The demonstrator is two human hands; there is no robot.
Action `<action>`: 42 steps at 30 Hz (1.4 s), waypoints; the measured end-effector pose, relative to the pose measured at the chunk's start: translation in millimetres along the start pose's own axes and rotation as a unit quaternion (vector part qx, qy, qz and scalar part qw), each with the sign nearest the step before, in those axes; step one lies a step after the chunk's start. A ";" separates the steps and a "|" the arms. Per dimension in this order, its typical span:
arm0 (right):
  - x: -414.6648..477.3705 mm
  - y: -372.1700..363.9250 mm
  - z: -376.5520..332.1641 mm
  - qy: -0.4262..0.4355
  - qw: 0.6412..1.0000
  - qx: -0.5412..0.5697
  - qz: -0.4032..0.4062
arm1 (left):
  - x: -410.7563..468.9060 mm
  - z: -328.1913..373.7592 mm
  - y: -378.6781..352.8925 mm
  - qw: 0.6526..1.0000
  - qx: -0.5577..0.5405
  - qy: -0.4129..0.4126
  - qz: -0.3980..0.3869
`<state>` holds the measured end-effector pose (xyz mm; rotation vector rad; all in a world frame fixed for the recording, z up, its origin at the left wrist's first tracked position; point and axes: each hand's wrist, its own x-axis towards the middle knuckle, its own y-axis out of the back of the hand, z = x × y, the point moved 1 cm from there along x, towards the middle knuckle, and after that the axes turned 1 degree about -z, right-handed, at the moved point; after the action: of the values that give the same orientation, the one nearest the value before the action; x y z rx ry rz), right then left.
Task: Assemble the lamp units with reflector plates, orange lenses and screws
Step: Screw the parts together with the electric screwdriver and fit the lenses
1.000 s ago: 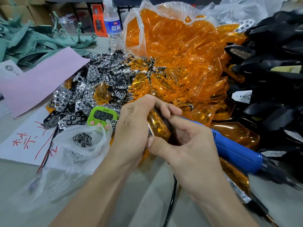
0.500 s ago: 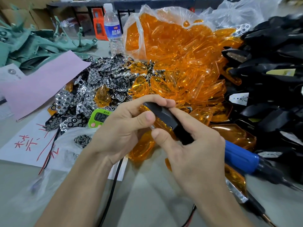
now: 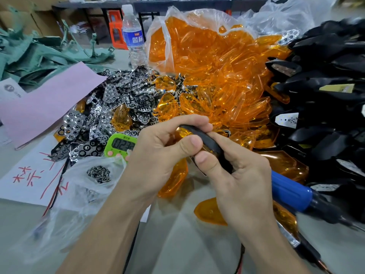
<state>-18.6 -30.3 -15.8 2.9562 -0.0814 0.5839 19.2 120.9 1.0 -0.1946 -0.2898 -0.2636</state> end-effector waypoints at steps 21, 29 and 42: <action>10.3 -8.3 -8.7 -0.375 0.843 0.376 -0.093 | -0.9 -4.5 -8.3 0.980 -0.110 0.164 -0.007; -3.1 -11.0 3.1 -0.078 0.991 -0.108 -0.032 | 1.5 -7.5 -4.4 0.974 0.041 0.134 0.178; 0.1 -5.4 0.1 0.013 0.999 -0.012 -0.041 | 0.3 -5.4 -7.8 0.992 -0.117 0.036 -0.012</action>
<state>-18.0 -25.0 -16.5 2.9111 0.0346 0.6065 18.6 112.2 -2.8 -0.4125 -0.1882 -0.3277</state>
